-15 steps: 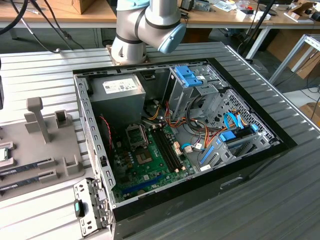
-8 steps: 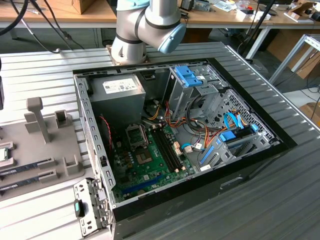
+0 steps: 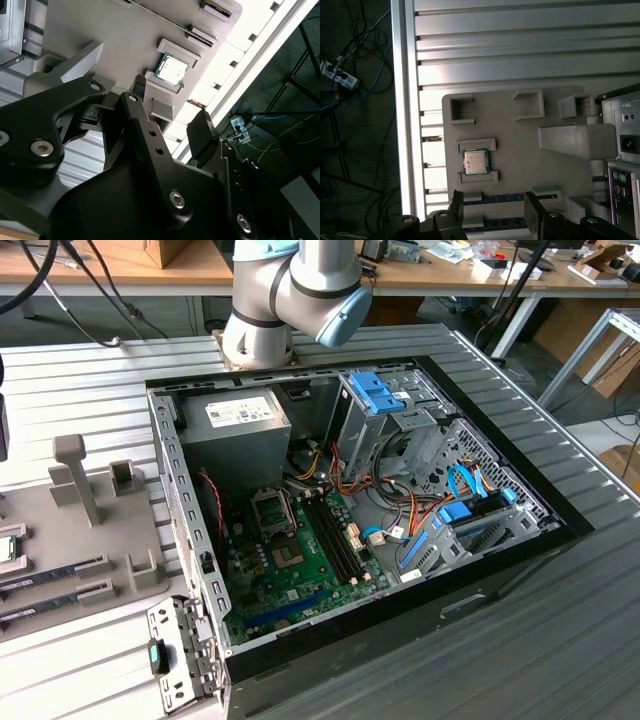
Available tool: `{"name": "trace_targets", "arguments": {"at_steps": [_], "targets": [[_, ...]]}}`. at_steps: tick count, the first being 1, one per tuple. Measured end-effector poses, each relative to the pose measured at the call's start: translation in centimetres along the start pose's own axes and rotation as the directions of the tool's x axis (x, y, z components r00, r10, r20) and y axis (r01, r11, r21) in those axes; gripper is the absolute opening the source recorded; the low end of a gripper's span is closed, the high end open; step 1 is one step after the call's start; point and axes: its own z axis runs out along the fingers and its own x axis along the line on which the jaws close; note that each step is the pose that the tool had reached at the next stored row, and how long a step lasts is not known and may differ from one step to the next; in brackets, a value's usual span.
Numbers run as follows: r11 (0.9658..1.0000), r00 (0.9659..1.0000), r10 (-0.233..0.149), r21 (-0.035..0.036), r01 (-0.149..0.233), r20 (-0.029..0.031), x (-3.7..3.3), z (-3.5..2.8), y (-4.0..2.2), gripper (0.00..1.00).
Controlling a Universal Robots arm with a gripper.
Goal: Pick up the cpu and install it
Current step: 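Pick up the cpu and move it towards the insertion slot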
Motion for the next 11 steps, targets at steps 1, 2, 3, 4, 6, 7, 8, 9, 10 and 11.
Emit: {"name": "trace_targets", "arguments": {"at_steps": [1, 2, 3, 4, 6, 7, 8, 9, 10, 11], "targets": [[1.0000, 1.0000, 0.000, 0.0000, 0.000, 0.0000, 0.00, 0.01, 0.00, 0.60], [1.0000, 1.0000, 0.000, 0.0000, 0.000, 0.0000, 0.00, 0.10, 0.00, 0.60], [1.0000, 1.0000, 0.000, 0.0000, 0.000, 0.0000, 0.01, 0.23, -0.01, 0.60], [1.0000, 1.0000, 0.000, 0.0000, 0.000, 0.0000, 0.01, 0.24, -0.01, 0.60], [1.0000, 1.0000, 0.000, 0.0000, 0.000, 0.0000, 0.01, 0.27, -0.01, 0.60], [1.0000, 1.0000, 0.000, 0.0001, 0.000, 0.0000, 0.01, 0.29, -0.01, 0.60], [1.0000, 1.0000, 0.000, 0.0000, 0.000, 0.0000, 0.01, 0.50, -0.02, 0.60], [1.0000, 1.0000, 0.000, 0.0000, 0.000, 0.0000, 0.02, 0.71, -0.03, 0.60], [1.0000, 1.0000, 0.000, 0.0000, 0.000, 0.0000, 0.02, 0.72, -0.03, 0.60], [1.0000, 1.0000, 0.000, 0.0000, 0.000, 0.0000, 0.02, 0.73, -0.03, 0.60]]}}
